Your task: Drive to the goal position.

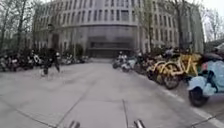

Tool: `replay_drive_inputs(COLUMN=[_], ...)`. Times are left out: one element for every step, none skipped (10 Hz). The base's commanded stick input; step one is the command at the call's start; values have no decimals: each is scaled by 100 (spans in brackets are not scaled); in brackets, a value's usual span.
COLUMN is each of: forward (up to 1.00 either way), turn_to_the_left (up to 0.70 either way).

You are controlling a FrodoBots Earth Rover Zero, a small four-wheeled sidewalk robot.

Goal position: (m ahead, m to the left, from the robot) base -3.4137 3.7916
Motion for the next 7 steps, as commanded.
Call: replay_drive_inputs(forward=[100,100,100,100,100,100,100], turn_to_the_left=[1,1,1,1,1,1,1])
